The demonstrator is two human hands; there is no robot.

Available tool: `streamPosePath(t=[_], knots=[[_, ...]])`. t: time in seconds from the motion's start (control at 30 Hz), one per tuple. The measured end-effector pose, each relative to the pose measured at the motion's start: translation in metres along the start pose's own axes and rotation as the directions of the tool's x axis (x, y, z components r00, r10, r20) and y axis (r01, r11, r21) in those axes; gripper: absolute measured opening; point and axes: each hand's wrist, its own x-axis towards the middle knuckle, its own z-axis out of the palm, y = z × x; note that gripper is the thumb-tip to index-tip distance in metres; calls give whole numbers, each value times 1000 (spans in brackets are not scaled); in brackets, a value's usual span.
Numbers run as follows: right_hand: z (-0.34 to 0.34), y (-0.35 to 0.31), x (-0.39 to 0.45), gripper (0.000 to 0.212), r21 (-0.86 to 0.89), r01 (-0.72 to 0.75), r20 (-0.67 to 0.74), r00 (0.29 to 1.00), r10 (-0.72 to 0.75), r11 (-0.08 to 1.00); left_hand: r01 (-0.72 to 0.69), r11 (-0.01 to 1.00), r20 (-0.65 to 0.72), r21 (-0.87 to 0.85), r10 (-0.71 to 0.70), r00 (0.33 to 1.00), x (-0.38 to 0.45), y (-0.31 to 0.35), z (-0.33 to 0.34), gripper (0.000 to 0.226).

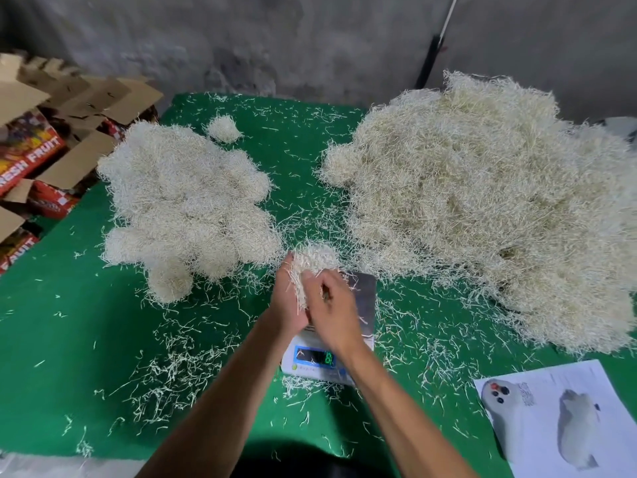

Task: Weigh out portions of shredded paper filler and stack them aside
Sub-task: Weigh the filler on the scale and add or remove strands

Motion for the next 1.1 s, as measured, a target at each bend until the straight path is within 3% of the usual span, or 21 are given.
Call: streamPosePath(t=[0.13,0.17,0.2,0.27,0.33,0.4,0.43,0.47,0.5,0.53,0.57,0.63,0.73,0.8,0.87,0.9,0.93,1.0,1.03,1.07,1.1], knots=[[-14,-6,29,38,-140,-19,-178,984,-7,990,69,995,7,-70,-69,998,-3,-6,11,32],[-20,-5,35,34,-129,-38,-173,985,16,991,135,987,-18,-90,-137,990,-5,-2,14,30],[-24,-8,37,37,-66,-43,-118,992,35,997,165,983,-21,87,-164,986,-5,0,16,26],[-23,-10,32,43,7,-15,38,999,14,1000,206,978,118,-20,-202,972,-6,15,12,20],[-10,-9,21,39,-114,148,65,988,-142,982,142,942,109,-304,-113,988,-13,28,18,31],[4,-13,12,40,-187,295,94,955,-282,937,-175,977,-159,-121,155,975,-20,21,26,30],[5,-18,15,43,-204,335,109,942,-319,920,-225,973,-324,-50,197,925,-20,23,21,30],[2,-23,21,44,-211,348,115,937,-331,913,-237,968,-235,-77,214,948,-25,14,25,46],[-4,-25,28,42,-221,352,106,936,-336,910,-122,989,-114,-86,112,987,-31,15,27,55],[-13,-25,36,37,-247,357,90,934,-345,901,67,987,-2,-148,-68,998,-27,16,26,49],[-22,-23,42,32,-280,362,84,932,-354,889,144,981,67,-131,-137,988,-25,24,22,38],[-31,-18,38,29,-319,397,133,918,-373,861,168,952,25,-256,-168,986,-21,40,7,36],[-9,-23,10,33,-189,461,227,880,-418,867,122,920,-90,-373,-167,982,-19,41,-12,30],[4,-32,12,39,-169,432,271,885,-379,886,88,995,-133,37,-83,988,-30,20,-12,17],[2,-36,25,43,-208,401,293,896,-334,892,43,852,-135,522,33,990,-21,-3,-22,77],[-1,-32,31,40,-239,387,287,904,-316,890,-29,685,-48,728,93,994,-21,-12,-28,74],[-2,-28,34,37,-268,373,280,912,-299,888,-35,678,-37,734,93,995,-20,-4,-26,52],[3,-24,31,37,-269,320,268,931,-248,908,-32,851,-49,523,68,997,-14,16,-32,15],[10,-26,26,37,-236,317,274,929,-250,919,-40,914,-94,403,84,992,-13,25,-30,26],[20,-26,22,37,-195,333,292,918,-270,922,-20,990,-96,137,33,995,-12,24,-33,41],[30,-28,17,37,-167,365,300,904,-305,916,11,1000,-70,-15,-12,997,-11,19,-40,50]])
